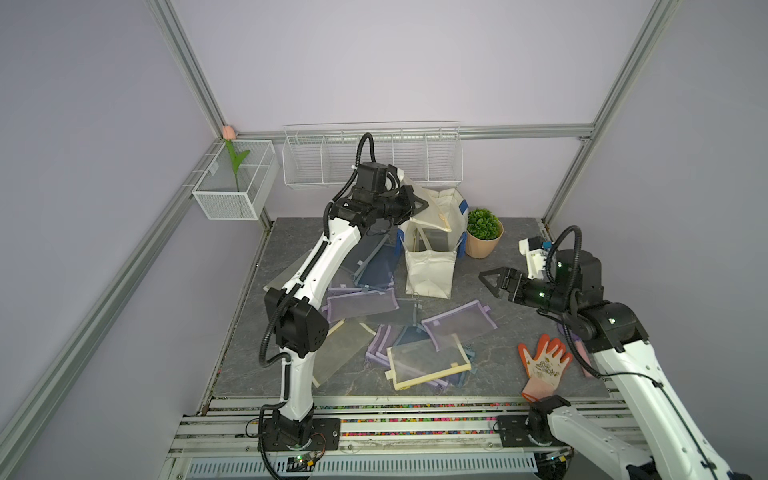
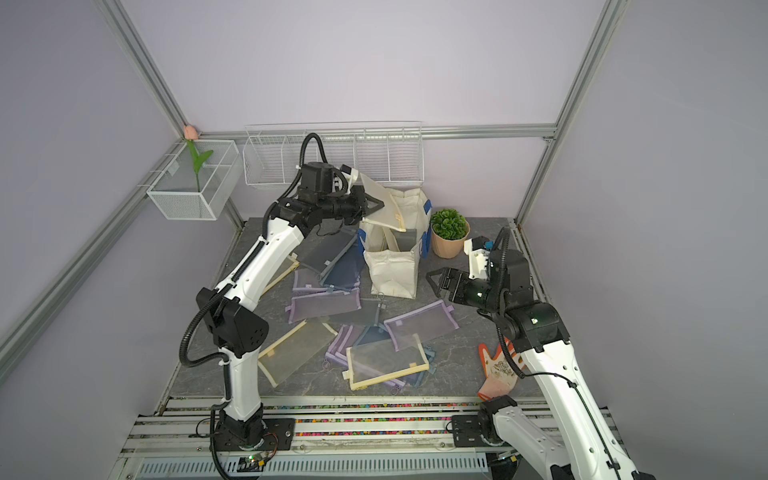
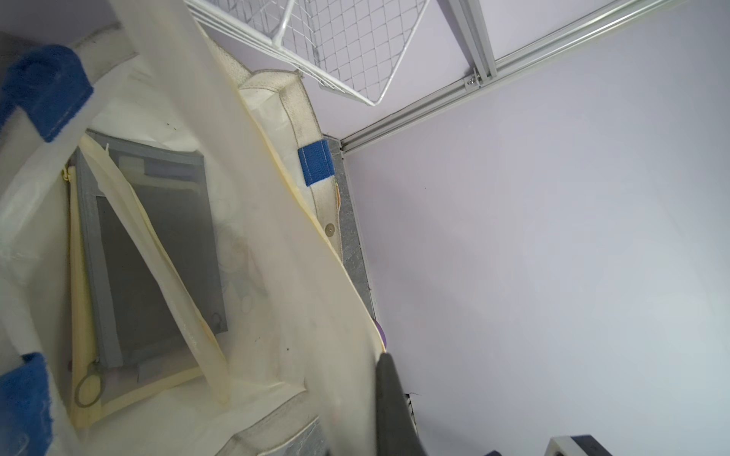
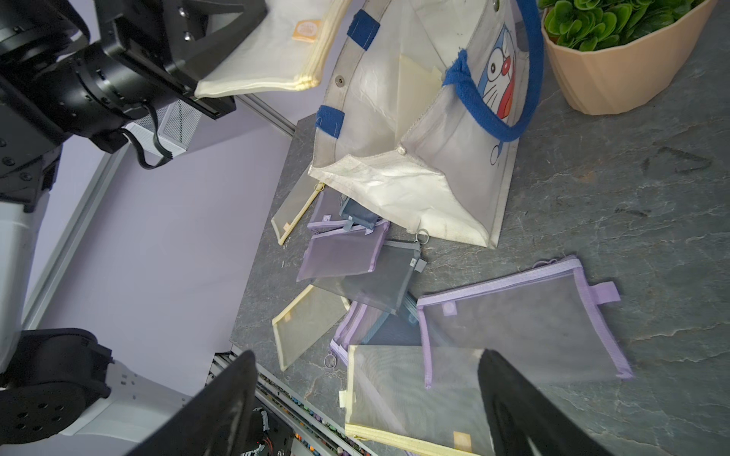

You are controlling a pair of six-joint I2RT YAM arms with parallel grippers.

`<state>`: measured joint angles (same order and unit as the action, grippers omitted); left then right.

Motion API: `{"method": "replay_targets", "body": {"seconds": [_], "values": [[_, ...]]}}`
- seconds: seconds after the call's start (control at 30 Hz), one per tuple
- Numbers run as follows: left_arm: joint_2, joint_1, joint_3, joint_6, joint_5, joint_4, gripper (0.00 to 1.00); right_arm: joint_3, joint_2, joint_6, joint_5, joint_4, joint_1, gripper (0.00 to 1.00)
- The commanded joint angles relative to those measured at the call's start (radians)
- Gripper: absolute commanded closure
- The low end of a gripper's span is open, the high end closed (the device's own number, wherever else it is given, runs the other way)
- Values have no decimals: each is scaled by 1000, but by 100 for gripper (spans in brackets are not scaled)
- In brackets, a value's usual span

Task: Put the pencil pouch into the canvas bag
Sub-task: Place the pencil pouch in the canvas bag.

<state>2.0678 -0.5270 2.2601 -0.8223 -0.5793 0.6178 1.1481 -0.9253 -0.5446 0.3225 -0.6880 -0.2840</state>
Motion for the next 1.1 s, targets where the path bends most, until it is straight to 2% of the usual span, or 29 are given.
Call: {"method": "replay_targets", "body": {"seconds": [0.0, 0.2, 0.47, 0.63, 0.77, 0.87, 1.0, 1.07], "values": [[45, -14, 45, -47, 43, 56, 100, 2, 21, 14, -20, -33, 3, 11], [125, -19, 88, -50, 67, 49, 100, -14, 41, 11, -22, -40, 10, 11], [313, -33, 343, 10, 90, 151, 100, -22, 46, 9, -14, -44, 12, 11], [330, -45, 325, 55, 131, 186, 100, -31, 57, 13, -23, -48, 16, 11], [310, -51, 326, 115, 184, 244, 70, -42, 63, 15, -25, -54, 21, 11], [267, -51, 324, 173, 228, 291, 52, -48, 63, 15, -31, -55, 21, 11], [201, -51, 311, 237, 290, 356, 36, -56, 59, 12, -39, -49, 23, 11], [162, -54, 293, 267, 324, 381, 34, -57, 51, 9, -54, -59, 22, 11]]}}
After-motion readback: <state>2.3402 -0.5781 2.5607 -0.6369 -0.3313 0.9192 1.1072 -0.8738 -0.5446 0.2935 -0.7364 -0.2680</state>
